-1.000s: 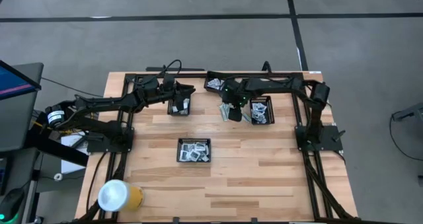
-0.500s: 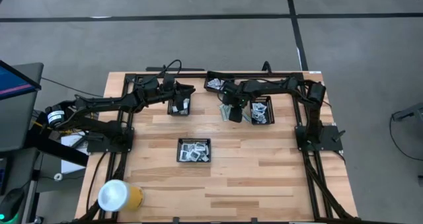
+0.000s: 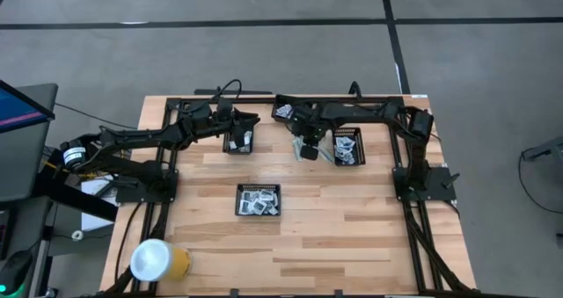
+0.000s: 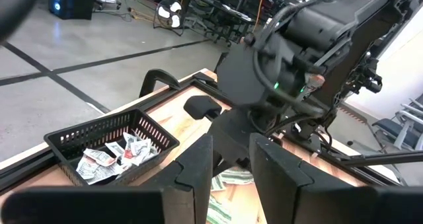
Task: Pick & Place First Aid Supplies
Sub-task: Put the green bandage into the left black bin
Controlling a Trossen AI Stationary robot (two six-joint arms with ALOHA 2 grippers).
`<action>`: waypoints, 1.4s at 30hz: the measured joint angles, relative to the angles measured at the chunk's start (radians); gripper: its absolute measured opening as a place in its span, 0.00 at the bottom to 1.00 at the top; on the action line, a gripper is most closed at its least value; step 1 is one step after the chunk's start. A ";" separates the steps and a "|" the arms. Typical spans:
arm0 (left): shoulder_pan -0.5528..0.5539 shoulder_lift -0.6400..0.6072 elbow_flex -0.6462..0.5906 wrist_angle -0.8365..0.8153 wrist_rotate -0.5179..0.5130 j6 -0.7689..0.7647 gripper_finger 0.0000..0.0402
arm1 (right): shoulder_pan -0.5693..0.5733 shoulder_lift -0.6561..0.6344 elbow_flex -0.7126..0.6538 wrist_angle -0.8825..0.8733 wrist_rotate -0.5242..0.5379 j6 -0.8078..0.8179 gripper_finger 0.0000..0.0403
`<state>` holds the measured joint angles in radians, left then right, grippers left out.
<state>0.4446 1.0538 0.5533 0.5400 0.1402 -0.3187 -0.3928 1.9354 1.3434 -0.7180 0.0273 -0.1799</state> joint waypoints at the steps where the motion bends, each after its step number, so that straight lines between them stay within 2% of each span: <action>1: 0.000 0.000 0.000 0.000 0.000 -0.001 0.25 | 0.001 0.000 0.016 -0.013 0.000 -0.004 0.01; 8: 0.000 0.000 0.000 0.000 0.000 -0.012 0.25 | 0.007 -0.001 0.086 -0.114 -0.009 -0.053 0.02; 15: 0.000 0.000 0.000 0.000 0.000 -0.066 0.25 | 0.020 -0.001 0.087 -0.149 -0.177 -0.035 0.06; 17: -0.006 0.000 0.000 0.000 0.000 -0.087 0.25 | 0.038 -0.001 0.087 -0.147 -0.190 -0.008 0.10; 21: -0.019 0.000 0.000 0.000 0.000 -0.082 0.25 | 0.085 -0.001 0.087 -0.109 -0.187 0.042 0.19; 25: -0.028 0.000 0.000 0.000 0.003 -0.083 0.25 | 0.139 -0.001 0.087 -0.046 -0.179 -0.012 0.27; 29: -0.042 0.000 0.000 -0.006 0.093 -0.088 0.25 | 0.184 -0.001 0.087 0.008 -0.080 -0.054 0.32; 33: -0.065 0.000 0.000 -0.045 0.178 -0.090 0.25 | 0.206 -0.001 0.087 0.008 -0.023 -0.132 0.34; 42: -0.101 0.000 0.000 -0.057 0.187 -0.078 0.25 | 0.193 -0.001 0.081 -0.036 -0.028 -0.252 0.32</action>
<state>0.3431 1.0538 0.5529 0.4831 0.3272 -0.3968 -0.1997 1.9347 1.4249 -0.7535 -0.0006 -0.4319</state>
